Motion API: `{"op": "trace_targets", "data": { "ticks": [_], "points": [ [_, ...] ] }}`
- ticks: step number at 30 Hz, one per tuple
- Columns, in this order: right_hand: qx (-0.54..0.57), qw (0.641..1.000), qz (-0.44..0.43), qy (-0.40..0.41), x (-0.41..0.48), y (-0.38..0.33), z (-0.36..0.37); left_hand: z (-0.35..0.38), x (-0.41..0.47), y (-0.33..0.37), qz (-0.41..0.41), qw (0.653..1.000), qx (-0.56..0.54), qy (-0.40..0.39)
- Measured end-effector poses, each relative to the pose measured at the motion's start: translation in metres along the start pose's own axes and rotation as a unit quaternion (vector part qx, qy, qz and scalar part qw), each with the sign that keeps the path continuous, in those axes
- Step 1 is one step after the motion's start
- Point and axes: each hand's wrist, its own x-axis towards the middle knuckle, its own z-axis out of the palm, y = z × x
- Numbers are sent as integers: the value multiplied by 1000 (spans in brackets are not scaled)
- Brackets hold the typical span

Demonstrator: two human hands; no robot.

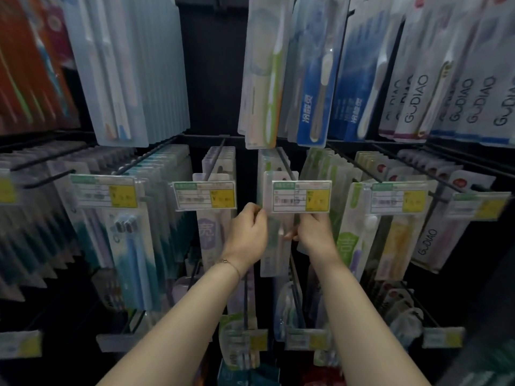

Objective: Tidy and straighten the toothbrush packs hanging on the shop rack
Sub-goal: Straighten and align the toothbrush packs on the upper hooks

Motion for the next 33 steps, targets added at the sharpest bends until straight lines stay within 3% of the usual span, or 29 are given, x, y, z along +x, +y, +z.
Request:
{"op": "trace_targets", "data": {
  "ticks": [7,13,20,25,33],
  "points": [
    [6,993,118,13,30,5,13,10,30,-6,-1,999,-37,31],
    [-25,988,150,-12,41,12,9,13,47,-5,-25,995,-97,31],
    [-10,994,108,0,34,8,3,11,46,-8,36,997,-32,64],
    [-17,990,141,5,29,-6,1,13,46,-3,46,996,24,69],
    [36,998,42,-6,18,-24,-5,21,48,-3,-17,998,-46,40]
  ]
}}
